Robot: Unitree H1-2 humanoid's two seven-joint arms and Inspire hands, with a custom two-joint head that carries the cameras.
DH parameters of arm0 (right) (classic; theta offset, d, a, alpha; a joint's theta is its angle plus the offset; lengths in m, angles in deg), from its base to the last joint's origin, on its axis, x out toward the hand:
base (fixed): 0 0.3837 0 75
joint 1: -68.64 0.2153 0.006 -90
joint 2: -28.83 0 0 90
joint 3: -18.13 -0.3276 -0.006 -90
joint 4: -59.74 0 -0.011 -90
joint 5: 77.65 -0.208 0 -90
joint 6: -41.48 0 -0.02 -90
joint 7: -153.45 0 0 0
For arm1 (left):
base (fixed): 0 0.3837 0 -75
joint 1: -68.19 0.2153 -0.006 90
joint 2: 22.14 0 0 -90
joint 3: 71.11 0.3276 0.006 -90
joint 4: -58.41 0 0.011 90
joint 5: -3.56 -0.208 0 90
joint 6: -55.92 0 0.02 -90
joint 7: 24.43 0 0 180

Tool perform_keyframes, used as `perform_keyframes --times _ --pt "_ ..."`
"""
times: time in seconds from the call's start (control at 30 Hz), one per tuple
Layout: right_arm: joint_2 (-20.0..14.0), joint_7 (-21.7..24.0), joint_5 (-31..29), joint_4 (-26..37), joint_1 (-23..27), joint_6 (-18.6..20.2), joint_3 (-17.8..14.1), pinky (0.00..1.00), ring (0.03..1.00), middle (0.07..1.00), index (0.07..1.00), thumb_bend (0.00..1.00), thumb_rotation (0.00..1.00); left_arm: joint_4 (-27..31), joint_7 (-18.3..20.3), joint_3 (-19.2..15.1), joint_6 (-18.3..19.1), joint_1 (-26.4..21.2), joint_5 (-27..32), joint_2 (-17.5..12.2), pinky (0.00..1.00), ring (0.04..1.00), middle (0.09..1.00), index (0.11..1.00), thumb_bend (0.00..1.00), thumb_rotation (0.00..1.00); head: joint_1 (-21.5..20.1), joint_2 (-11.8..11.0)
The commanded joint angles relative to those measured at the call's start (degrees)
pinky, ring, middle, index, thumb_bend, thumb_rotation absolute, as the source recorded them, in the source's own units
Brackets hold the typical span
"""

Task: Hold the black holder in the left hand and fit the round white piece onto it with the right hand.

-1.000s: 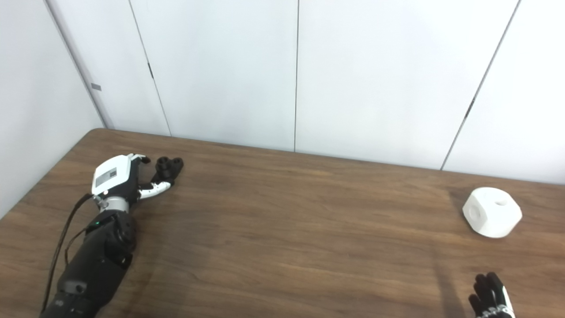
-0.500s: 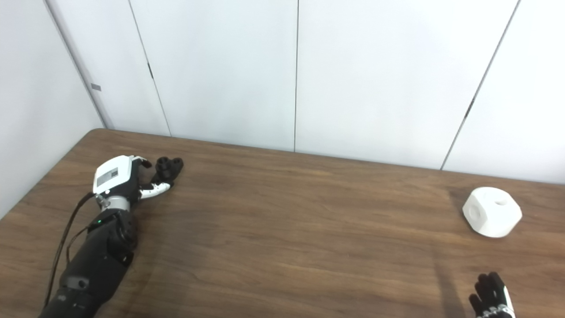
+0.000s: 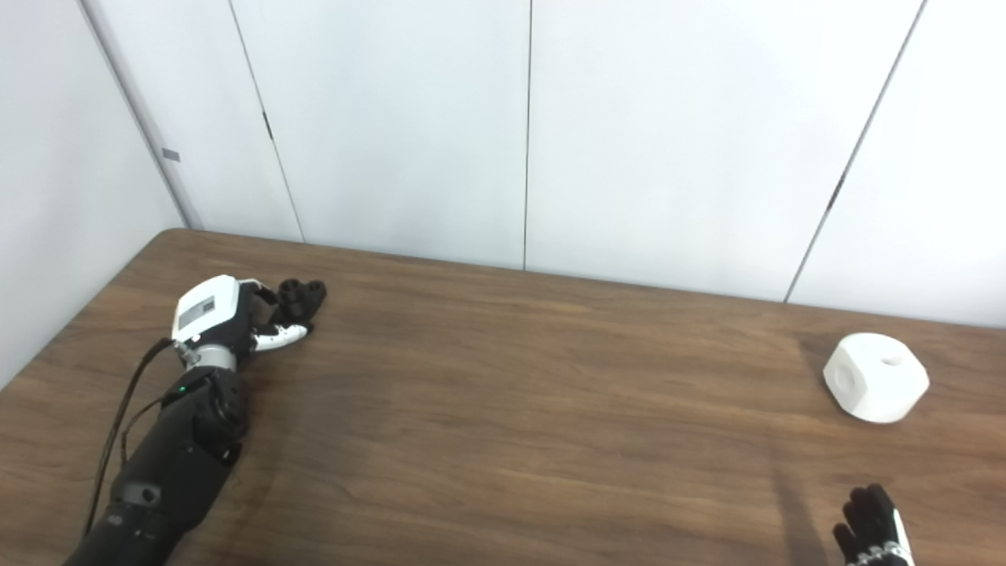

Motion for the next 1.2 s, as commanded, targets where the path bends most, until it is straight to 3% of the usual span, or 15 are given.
perform_keyframes --times 0.0,0.6,0.93,1.17 --pt "2.33 -0.44 0.64 -5.30 -0.81 1.01 1.31 1.00 1.000 0.991 1.000 0.73 0.94 0.46 -0.88 0.19 -0.05 -3.07 -0.56 -2.36 0.95 0.944 0.859 0.686 0.77 0.42 0.08 0.01" --pt "2.15 -0.24 -0.26 -5.02 -0.91 1.40 1.40 1.00 1.000 0.986 1.000 0.72 0.93 -0.13 -1.40 0.75 -1.00 -2.65 1.69 -2.81 0.94 0.930 0.827 0.612 0.77 0.35 0.20 0.09" --pt "1.96 0.05 -0.67 -5.19 -0.95 1.22 1.41 1.00 1.000 0.988 1.000 0.73 0.94 0.84 0.08 0.81 -0.24 -2.34 2.95 -2.89 0.95 0.935 0.834 0.606 0.76 0.36 0.14 0.17" --pt "1.97 -0.01 -0.75 -4.61 -1.05 1.84 1.49 1.00 1.000 0.984 1.000 0.73 0.94 0.85 -0.70 -0.19 -1.49 -2.39 5.45 -2.28 0.87 0.938 0.815 0.549 0.73 0.23 0.14 0.17"
